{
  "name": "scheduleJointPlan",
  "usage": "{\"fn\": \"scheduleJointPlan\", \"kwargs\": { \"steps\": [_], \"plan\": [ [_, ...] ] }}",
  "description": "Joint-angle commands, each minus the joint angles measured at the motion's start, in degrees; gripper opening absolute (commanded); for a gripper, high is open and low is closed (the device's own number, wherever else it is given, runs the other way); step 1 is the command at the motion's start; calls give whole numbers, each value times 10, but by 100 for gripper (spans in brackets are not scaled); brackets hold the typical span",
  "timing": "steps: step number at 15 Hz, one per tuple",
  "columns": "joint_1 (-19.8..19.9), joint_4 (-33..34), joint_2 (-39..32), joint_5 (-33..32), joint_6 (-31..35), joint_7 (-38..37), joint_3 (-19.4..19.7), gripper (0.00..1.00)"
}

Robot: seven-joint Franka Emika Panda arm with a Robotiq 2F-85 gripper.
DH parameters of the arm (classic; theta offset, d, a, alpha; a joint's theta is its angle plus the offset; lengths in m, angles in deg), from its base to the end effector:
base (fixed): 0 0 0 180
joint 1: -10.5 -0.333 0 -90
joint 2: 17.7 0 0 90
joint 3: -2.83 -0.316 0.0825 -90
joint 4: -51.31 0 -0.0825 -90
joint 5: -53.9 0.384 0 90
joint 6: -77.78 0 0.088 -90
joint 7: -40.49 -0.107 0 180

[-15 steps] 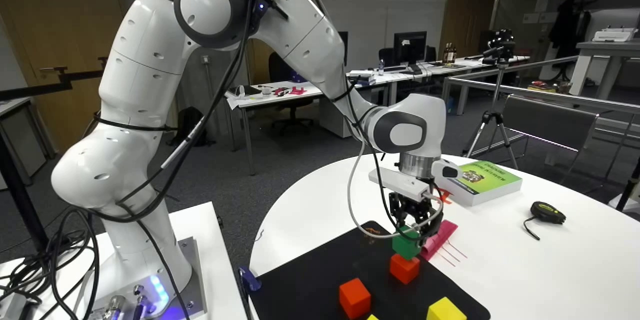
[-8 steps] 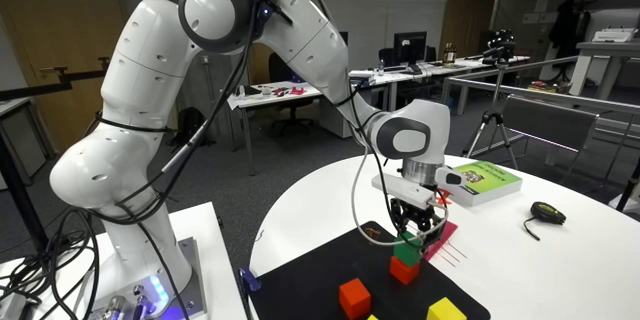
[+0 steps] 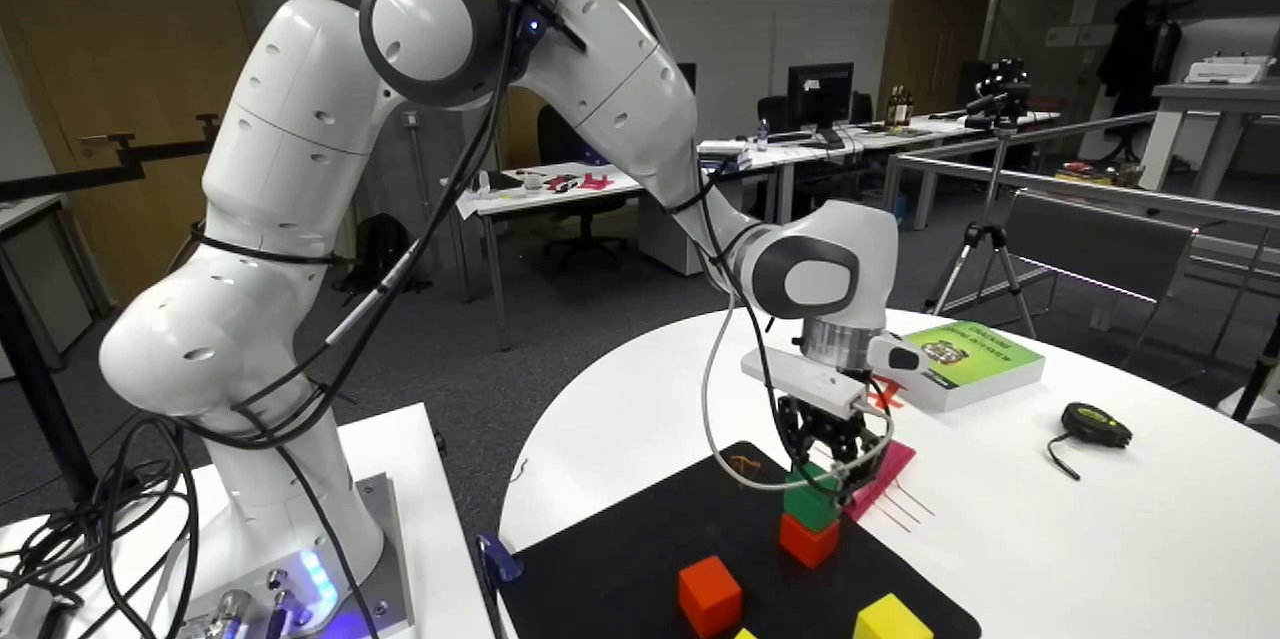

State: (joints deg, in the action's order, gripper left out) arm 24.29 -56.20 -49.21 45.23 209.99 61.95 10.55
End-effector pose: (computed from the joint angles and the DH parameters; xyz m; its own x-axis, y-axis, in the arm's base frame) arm 0.5818 -0.2286 0.2100 0.9775 0.1109 -0.1793 0.1321 -0.9851 0.1105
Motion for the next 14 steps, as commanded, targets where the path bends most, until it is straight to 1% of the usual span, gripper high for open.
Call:
{"fn": "scheduleJointPlan", "kwargs": {
  "steps": [1, 6, 7, 8, 10, 11, 14],
  "plan": [
    [16, 11, 1, 6, -25, 21, -9, 32],
    [17, 10, 0, 2, -23, 21, -7, 32],
    [16, 11, 0, 0, -25, 19, -6, 82],
    [16, 10, 0, 0, -22, 17, -6, 83],
    [16, 8, 4, 4, -26, 15, -7, 97],
    [16, 5, 7, 6, -25, 16, -9, 100],
    [18, -22, 34, 11, -8, 12, -9, 100]
  ]
}}
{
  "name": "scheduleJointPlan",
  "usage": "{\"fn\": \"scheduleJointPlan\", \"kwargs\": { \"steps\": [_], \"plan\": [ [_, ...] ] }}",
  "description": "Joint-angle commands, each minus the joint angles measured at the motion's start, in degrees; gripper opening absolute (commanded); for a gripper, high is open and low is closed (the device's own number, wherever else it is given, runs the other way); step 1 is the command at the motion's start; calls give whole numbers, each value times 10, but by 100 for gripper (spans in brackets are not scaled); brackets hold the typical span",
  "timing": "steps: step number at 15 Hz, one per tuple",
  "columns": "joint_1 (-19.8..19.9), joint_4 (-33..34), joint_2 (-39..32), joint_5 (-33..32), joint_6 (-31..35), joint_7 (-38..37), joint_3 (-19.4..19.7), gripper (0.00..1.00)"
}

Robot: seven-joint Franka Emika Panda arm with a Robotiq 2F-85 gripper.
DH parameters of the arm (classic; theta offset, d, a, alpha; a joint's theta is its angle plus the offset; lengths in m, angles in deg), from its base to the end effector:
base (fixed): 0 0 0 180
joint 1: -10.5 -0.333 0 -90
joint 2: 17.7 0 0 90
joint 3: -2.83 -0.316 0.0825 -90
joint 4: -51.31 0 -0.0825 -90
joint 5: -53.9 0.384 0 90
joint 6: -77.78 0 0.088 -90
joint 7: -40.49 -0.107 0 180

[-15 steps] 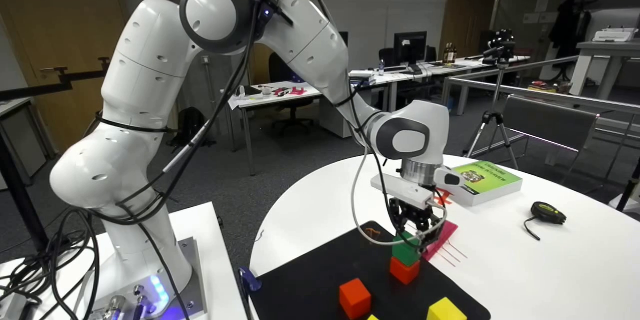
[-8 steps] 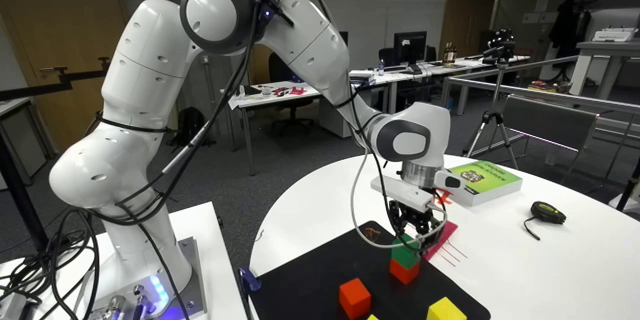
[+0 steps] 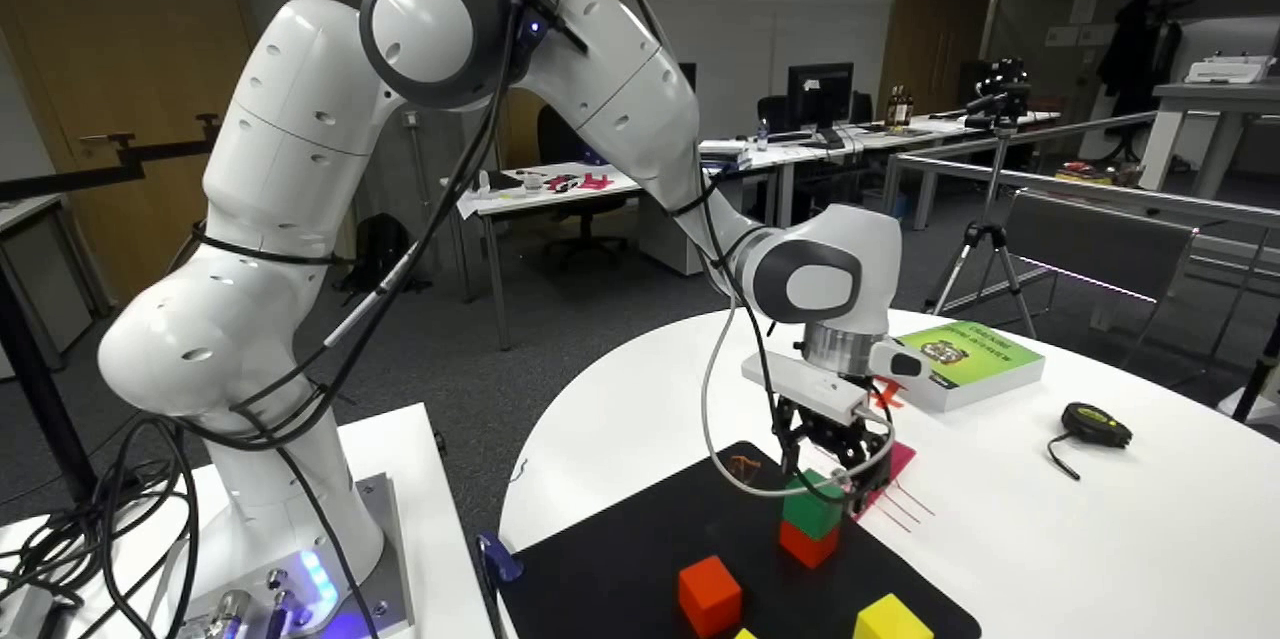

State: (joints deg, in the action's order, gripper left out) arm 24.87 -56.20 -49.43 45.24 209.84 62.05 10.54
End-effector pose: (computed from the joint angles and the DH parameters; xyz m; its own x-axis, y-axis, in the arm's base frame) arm 0.5787 -0.2342 0.2074 0.9773 0.1027 -0.1853 0.1240 -0.9864 0.1077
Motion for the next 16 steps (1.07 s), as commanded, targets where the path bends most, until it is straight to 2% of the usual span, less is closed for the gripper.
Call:
{"fn": "scheduleJointPlan", "kwargs": {
  "steps": [1, 5, 9, 15, 16],
  "plan": [
    [15, -43, 59, 16, -5, 10, -9, 100],
    [34, -117, 143, 56, 11, 26, -6, 100],
    [47, -181, 225, 70, 1, 45, 17, 100],
    [46, -257, 297, 67, 0, 32, 60, 100],
    [48, -266, 306, 97, 3, 46, 61, 100]
  ]
}}
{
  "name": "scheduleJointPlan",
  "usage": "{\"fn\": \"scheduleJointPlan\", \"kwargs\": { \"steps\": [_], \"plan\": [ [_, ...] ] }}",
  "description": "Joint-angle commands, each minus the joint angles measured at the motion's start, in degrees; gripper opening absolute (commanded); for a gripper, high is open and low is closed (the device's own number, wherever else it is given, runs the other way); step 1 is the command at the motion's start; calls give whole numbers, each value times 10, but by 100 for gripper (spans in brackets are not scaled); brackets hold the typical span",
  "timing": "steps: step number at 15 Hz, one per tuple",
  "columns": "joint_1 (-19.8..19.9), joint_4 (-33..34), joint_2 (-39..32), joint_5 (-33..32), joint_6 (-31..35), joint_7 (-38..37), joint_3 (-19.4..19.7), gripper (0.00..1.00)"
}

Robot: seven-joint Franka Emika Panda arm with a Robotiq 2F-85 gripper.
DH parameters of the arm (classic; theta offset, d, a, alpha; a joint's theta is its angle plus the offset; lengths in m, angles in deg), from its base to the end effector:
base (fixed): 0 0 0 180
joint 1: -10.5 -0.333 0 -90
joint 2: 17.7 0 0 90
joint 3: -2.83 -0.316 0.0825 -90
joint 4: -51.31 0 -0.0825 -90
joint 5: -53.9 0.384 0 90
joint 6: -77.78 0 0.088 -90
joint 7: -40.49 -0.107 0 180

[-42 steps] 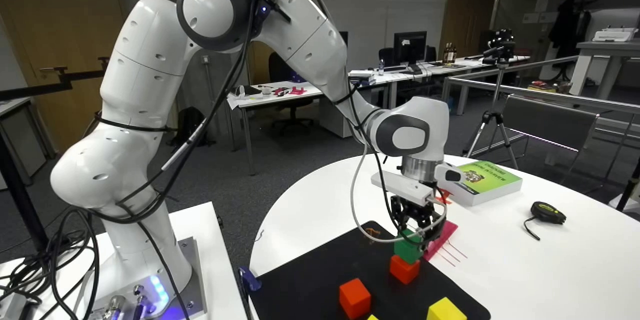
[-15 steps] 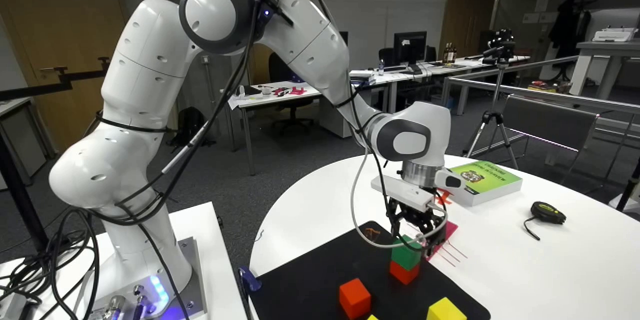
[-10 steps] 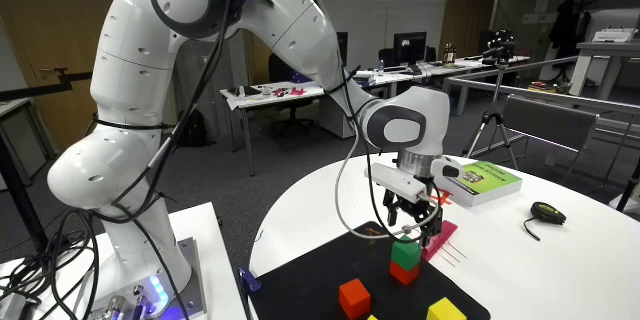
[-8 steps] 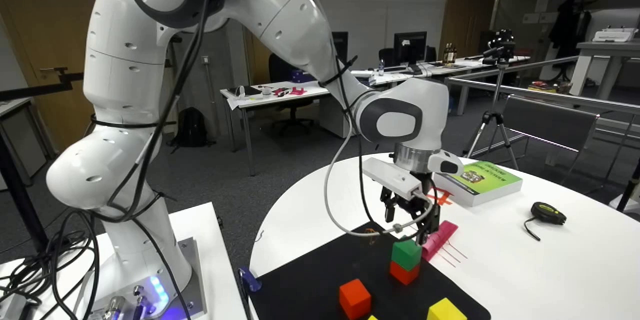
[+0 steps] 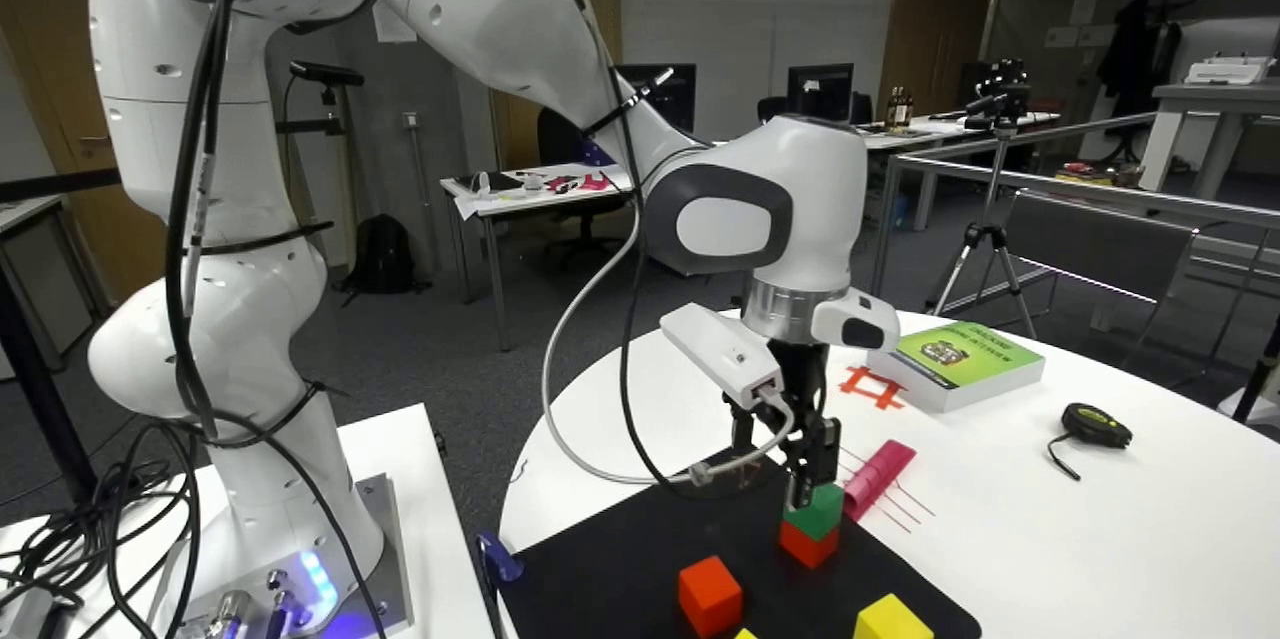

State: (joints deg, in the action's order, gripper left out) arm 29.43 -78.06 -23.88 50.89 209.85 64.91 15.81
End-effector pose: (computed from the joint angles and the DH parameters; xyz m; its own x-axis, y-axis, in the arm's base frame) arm 0.4454 -0.2784 0.3113 0.9923 -0.0946 -0.0794 -0.0924 -0.9952 0.0310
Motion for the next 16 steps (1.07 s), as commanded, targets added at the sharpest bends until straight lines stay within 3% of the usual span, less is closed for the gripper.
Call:
{"fn": "scheduleJointPlan", "kwargs": {
  "steps": [1, 2, 9, 16],
  "plan": [
    [2, -47, 56, 70, -12, 24, 10, 100],
    [-6, -22, 19, 33, -1, 2, 12, 100],
    [-7, -35, 35, 57, -1, 6, 15, 100],
    [-19, -132, -47, 16, 237, -40, 9, 100]
  ]
}}
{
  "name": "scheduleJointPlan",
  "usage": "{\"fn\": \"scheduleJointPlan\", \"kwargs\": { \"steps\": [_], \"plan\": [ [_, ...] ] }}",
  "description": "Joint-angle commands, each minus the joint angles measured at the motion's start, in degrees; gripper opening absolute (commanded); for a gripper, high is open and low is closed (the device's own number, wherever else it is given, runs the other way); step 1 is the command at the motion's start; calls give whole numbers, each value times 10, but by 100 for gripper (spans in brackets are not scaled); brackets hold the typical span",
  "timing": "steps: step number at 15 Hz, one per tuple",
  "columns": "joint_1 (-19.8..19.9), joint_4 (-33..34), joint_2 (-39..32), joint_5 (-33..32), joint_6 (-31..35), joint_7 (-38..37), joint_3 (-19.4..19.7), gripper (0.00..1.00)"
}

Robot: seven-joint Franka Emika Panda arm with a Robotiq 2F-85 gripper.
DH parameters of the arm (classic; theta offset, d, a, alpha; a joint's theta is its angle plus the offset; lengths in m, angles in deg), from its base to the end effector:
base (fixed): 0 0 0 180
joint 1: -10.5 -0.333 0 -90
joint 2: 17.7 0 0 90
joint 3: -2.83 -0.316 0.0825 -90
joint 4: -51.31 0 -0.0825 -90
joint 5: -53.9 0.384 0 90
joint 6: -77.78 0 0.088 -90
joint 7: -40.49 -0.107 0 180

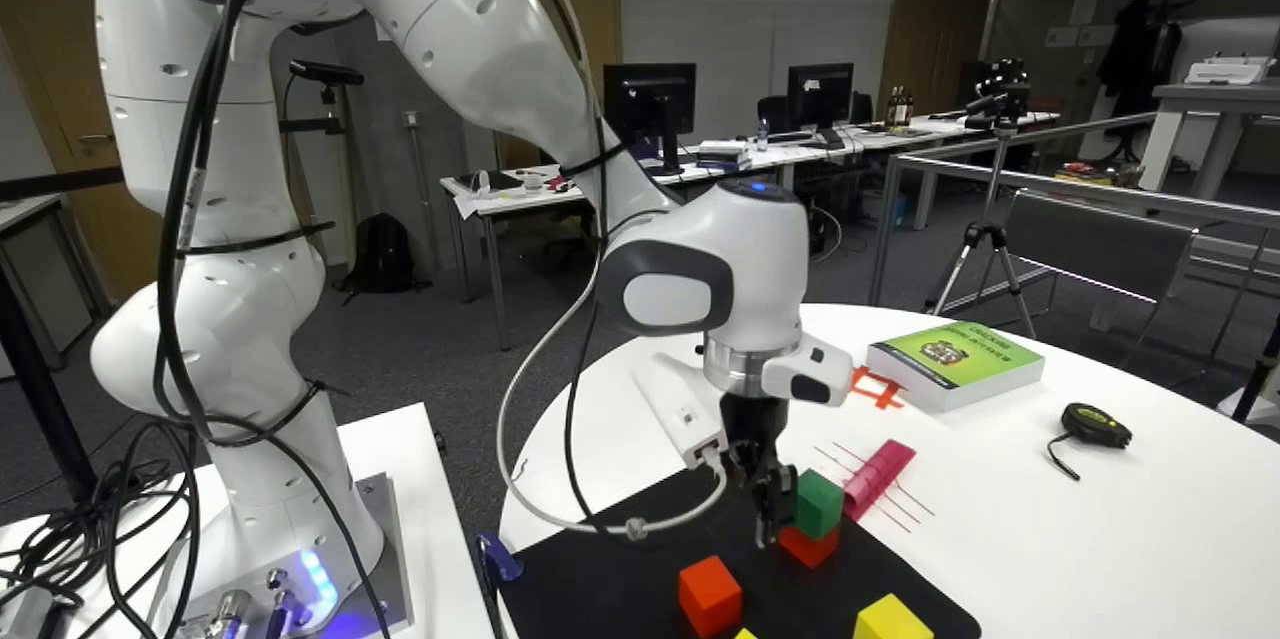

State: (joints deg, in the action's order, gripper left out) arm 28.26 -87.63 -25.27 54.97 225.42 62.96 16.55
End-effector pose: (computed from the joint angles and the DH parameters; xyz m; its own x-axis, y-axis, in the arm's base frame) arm 0.4208 -0.2597 0.2573 0.9854 -0.1695 0.0141 -0.1698 -0.9851 0.0284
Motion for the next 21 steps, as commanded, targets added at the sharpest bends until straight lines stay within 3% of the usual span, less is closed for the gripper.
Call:
{"fn": "scheduleJointPlan", "kwargs": {
  "steps": [1, 6, 12, 13, 15, 19, 21],
  "plan": [
    [-9, -46, -52, -31, 120, -30, 1, 100],
    [-32, -61, -108, -98, 194, -89, 25, 100],
    [-47, -54, -129, -149, 185, -106, 50, 100],
    [-45, -54, -130, -151, 187, -101, 48, 75],
    [-45, -55, -129, -155, 183, -100, 49, 67],
    [-42, -60, -115, -161, 176, -91, 47, 35],
    [-39, -65, -95, -159, 170, -84, 44, 31]
  ]
}}
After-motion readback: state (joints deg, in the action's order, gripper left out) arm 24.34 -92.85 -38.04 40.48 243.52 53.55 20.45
